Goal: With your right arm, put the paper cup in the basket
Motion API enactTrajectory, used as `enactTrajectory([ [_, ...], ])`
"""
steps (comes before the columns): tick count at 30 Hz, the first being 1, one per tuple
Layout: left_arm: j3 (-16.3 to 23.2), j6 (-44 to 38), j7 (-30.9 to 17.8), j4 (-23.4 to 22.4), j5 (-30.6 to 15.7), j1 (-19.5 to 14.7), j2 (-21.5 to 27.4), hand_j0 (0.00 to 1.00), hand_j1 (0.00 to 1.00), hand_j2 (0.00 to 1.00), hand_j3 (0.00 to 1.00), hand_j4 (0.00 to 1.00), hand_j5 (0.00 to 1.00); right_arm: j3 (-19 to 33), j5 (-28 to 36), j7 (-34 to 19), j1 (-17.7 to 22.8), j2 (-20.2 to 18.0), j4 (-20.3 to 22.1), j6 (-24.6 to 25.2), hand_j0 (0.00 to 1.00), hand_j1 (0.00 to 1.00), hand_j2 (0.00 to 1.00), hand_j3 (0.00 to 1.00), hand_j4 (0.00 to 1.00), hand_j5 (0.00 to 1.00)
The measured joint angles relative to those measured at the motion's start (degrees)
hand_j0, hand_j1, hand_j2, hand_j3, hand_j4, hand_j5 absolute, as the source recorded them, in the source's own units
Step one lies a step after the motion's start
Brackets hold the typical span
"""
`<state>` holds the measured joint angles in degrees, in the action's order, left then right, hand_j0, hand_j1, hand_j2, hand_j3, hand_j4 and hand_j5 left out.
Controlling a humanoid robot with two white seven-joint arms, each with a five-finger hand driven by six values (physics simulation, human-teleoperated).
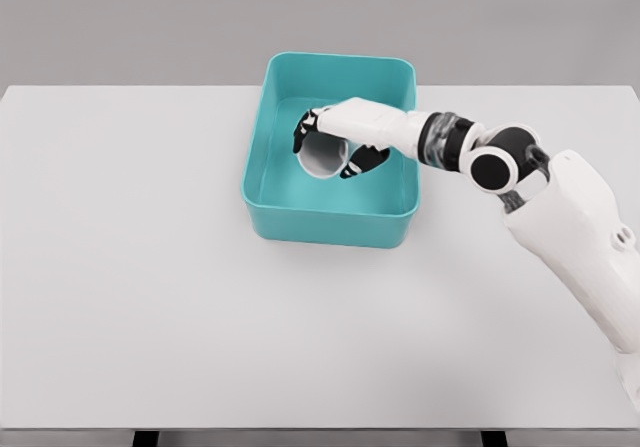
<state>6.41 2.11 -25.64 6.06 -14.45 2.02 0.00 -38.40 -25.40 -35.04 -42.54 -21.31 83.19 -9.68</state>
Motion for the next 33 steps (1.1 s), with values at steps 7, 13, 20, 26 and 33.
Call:
enactTrajectory([
  [7, 0.0, 0.0, 0.0, 0.0, 0.0, 0.0, 0.0, 1.0, 1.0, 1.0, 1.0, 1.0, 1.0, -0.33, -6.53, 0.01, -0.09, 0.53, 0.2, 0.29, 1.0, 1.0, 1.0, 1.0, 1.0, 1.0],
  [13, 0.0, 0.01, 0.0, 0.0, 0.0, 0.0, 0.0, 1.0, 1.0, 1.0, 1.0, 1.0, 1.0, -0.51, -7.7, 0.01, -0.09, 0.73, 0.62, 0.34, 1.0, 1.0, 1.0, 1.0, 1.0, 1.0],
  [20, 0.0, 0.0, 0.0, 0.0, 0.0, 0.0, 0.0, 1.0, 1.0, 1.0, 1.0, 1.0, 1.0, 2.76, 1.32, 0.01, 0.53, -1.38, 5.27, -0.23, 1.0, 1.0, 1.0, 1.0, 1.0, 1.0],
  [26, 0.0, 0.0, 0.0, 0.0, 0.0, 0.0, 0.0, 1.0, 1.0, 1.0, 1.0, 1.0, 1.0, 18.41, 23.01, 0.0, 7.29, -6.93, 7.72, -2.06, 1.0, 1.0, 1.0, 1.0, 1.0, 1.0],
  [33, 0.0, 0.0, 0.0, 0.01, 0.0, 0.0, 0.0, 1.0, 1.0, 1.0, 1.0, 1.0, 1.0, 29.83, 28.0, 0.01, 18.98, -11.47, 2.27, -2.61, 1.0, 1.0, 1.0, 1.0, 1.0, 1.0],
])
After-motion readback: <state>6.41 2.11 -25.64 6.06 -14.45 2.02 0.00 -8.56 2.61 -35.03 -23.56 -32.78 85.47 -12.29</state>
